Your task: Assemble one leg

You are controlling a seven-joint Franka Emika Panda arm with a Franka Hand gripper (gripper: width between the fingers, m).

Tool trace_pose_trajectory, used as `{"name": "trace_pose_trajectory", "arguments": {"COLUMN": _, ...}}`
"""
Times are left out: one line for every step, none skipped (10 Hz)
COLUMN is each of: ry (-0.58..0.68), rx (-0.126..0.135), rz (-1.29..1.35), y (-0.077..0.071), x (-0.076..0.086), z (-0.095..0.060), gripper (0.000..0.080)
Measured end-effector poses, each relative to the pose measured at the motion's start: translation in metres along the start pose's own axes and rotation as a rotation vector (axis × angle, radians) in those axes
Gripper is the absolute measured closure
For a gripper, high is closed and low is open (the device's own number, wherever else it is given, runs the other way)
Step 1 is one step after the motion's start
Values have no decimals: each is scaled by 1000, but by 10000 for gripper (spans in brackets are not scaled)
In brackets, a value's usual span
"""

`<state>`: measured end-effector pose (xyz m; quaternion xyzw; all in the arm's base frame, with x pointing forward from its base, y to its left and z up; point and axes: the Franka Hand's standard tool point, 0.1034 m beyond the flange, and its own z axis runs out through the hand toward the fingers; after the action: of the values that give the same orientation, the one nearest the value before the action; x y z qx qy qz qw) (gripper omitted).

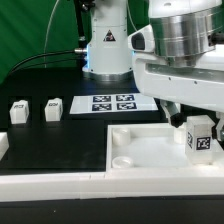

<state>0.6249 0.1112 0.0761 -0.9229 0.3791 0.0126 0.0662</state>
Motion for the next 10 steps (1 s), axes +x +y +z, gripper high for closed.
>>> {"name": "trace_pose_trajectory", "arguments": {"ry": 12, "rx": -15, "rz": -136, "y": 0, "x": -1, "z": 0, "gripper": 150}}
{"name": "trace_pose_trajectory", "arguments": {"ry": 15, "rx": -21, "rz": -260, "y": 0, "x": -1, "z": 0, "gripper": 150}}
{"name": "trace_pose_trajectory", "arguments": {"ry": 21, "rx": -31, "rz": -387, "y": -1, "x": -1, "z": 0, "gripper": 150}}
{"name": "trace_pose_trajectory", "arguments": {"ry": 30, "rx": -49, "rz": -539, "y": -2, "x": -2, "z": 0, "gripper": 150}}
{"name": "trace_pose_trajectory", "arguments": {"ry": 31, "rx": -58, "rz": -648, "y": -2, "x": -3, "z": 1, "gripper": 150}}
{"name": "trace_pose_trajectory", "arguments": {"ry": 27, "rx": -62, "rz": -779, "y": 0, "x": -1, "z": 1, "gripper": 150}}
{"name": "trace_pose_trajectory", "arguments": {"ry": 25, "rx": -62, "rz": -845, "y": 1, "x": 1, "z": 1, "gripper": 150}}
{"name": "trace_pose_trajectory", "arguments": {"ry": 25, "rx": -61, "rz": -802, "y": 0, "x": 0, "z": 1, "gripper": 150}}
{"name": "trace_pose_trajectory", "arguments": {"ry": 25, "rx": -61, "rz": -806, "y": 0, "x": 0, "z": 1, "gripper": 150}}
{"name": "trace_pose_trajectory", "arguments": {"ry": 26, "rx": -61, "rz": -806, "y": 1, "x": 0, "z": 1, "gripper": 281}}
